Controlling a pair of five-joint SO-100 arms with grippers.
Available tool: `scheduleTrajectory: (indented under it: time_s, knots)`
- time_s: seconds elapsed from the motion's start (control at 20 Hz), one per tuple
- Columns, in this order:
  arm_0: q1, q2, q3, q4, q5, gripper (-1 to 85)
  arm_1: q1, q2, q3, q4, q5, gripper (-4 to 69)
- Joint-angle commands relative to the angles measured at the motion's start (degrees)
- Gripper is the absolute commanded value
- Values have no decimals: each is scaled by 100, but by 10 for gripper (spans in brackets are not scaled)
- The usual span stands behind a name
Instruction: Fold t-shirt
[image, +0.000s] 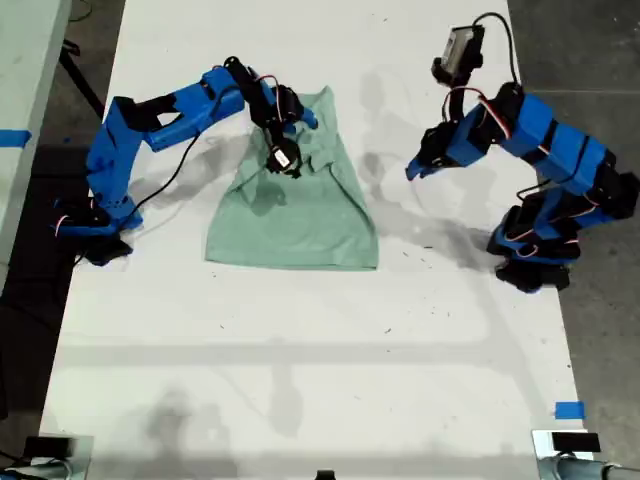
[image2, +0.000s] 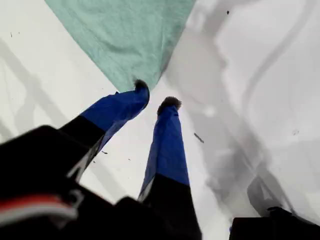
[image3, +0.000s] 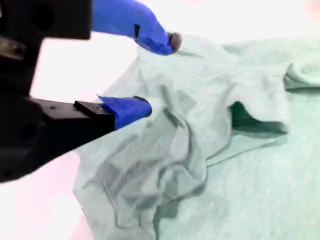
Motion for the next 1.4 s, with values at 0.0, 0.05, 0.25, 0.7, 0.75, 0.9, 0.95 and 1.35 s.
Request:
scheduleTrajectory:
  time_s: [0.0, 0.05, 0.25, 0.7, 0.75, 0.9, 0.95, 1.35]
  knots:
    - [299, 1143, -431, 97, 316, 269, -141, 308, 167, -360, 158, 88]
    - [334, 1538, -422, 360, 422, 270, -167, 334, 281, -431, 211, 88]
    - [492, 2821, -281, 1951, 703, 264, -229, 492, 633, -606, 387, 79]
    - [1960, 3735, 571, 3981, 343, 274, -580, 167, 738, -984, 149, 201]
    - [2039, 3735, 642, 4140, 255, 276, -633, 149, 747, -1037, 53, 262]
    - [2206, 4008, 1283, 4034, 149, 276, -729, 70, 888, -1204, -220, 303]
    - [2259, 4131, 1512, 3929, 141, 276, -756, 44, 984, -1292, -290, 303]
    - [2294, 5643, 3955, 2848, -185, 275, -853, -844, 1775, -2514, -536, 307]
